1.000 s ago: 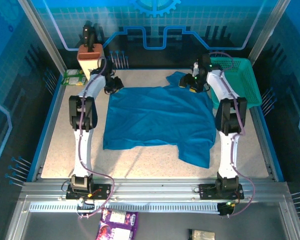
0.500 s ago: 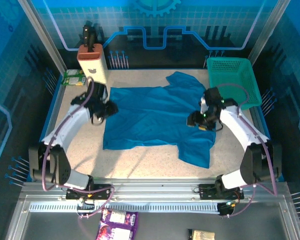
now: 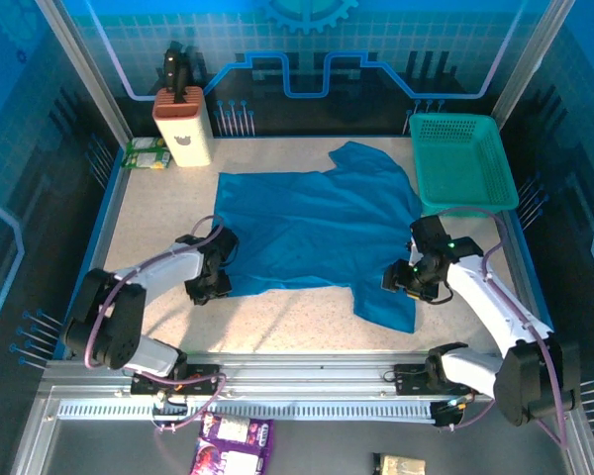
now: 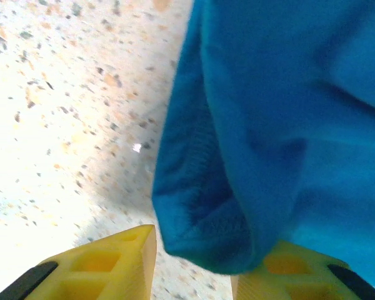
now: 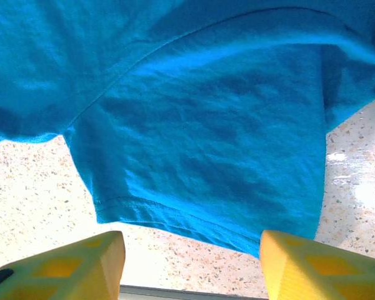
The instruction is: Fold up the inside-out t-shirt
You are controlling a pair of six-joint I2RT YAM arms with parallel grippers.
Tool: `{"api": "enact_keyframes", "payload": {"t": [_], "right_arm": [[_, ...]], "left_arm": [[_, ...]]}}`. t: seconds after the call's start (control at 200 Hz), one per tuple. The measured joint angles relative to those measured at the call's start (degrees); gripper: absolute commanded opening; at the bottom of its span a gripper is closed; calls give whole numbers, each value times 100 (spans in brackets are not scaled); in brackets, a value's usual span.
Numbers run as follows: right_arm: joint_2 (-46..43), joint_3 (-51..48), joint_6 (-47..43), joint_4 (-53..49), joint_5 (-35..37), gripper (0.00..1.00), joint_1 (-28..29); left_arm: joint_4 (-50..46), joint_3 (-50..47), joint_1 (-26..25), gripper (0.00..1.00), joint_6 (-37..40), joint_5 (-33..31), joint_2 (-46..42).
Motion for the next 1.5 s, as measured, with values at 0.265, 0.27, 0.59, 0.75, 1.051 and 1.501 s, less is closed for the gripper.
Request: {"api": "enact_keyframes", "payload": {"t": [0.265, 0.27, 0.59, 0.75, 1.051, 1.501], "right_arm": [[-538, -227, 446, -50, 157, 61, 2], [-544, -232, 450, -50, 160, 61, 2], [-723, -809, 1187, -85, 671, 57, 31], [-413, -1056, 1587, -70, 973, 54, 31], [-107, -1287, 1926, 313, 787, 47, 68], [334, -1462, 2734, 846, 442, 2, 68]], "left_arm": [[107, 74, 330, 36, 59, -238, 103], [109, 74, 339, 36, 59, -227, 92], [326, 44, 640, 27, 153, -35, -271], [382, -55, 754, 22, 190, 79, -286], [494, -157, 907, 25, 188, 367, -339], [625, -380, 1300, 29, 144, 837, -688]]}}
